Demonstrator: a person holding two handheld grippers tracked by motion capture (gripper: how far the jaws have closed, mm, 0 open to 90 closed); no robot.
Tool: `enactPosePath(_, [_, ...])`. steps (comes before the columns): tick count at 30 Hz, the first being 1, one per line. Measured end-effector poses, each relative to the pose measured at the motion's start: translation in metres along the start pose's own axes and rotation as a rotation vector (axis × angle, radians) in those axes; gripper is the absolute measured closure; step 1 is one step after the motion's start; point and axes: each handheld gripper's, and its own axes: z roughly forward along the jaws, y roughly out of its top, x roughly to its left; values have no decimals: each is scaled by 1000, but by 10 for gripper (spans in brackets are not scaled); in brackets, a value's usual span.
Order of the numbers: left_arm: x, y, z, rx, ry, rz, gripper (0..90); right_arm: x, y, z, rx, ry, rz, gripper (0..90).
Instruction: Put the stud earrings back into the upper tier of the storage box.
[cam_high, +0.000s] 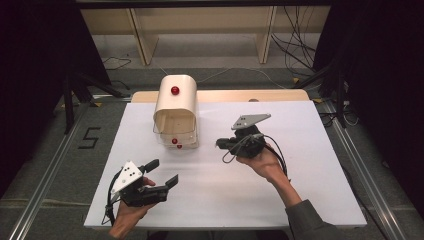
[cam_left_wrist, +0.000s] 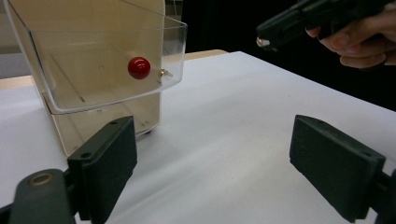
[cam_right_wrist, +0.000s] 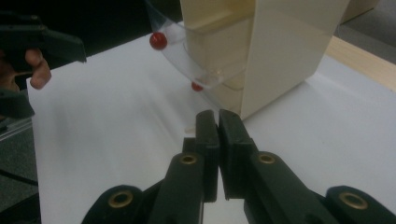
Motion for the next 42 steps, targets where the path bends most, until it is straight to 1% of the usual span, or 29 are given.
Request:
enactPosePath(7, [0, 0, 0, 1, -1, 2, 145, 7, 27, 8, -16, 4, -32, 872])
enactPosePath(12, [0, 0, 0, -2, -1, -1, 145, 10, 43, 16, -36, 20, -33, 872])
enactPosePath(19, [0, 0, 0, -2, -1, -1, 145, 15, 62, 29, -34, 24, -48, 872])
enactPosePath(25, [0, 0, -1, -2, -3, -1, 145, 15, 70, 34, -36, 16, -50, 871])
enactPosePath(27, [0, 0, 0, -4, -2, -1, 145, 14, 72, 36, -38, 16, -43, 871])
enactPosePath(34, [0, 0, -1, -2, -2, -1, 145, 16, 83, 42, -35, 6, -55, 870])
enactPosePath(42, [0, 0, -1, -3, -2, -2, 145, 12, 87, 57, 0, -16, -52, 870])
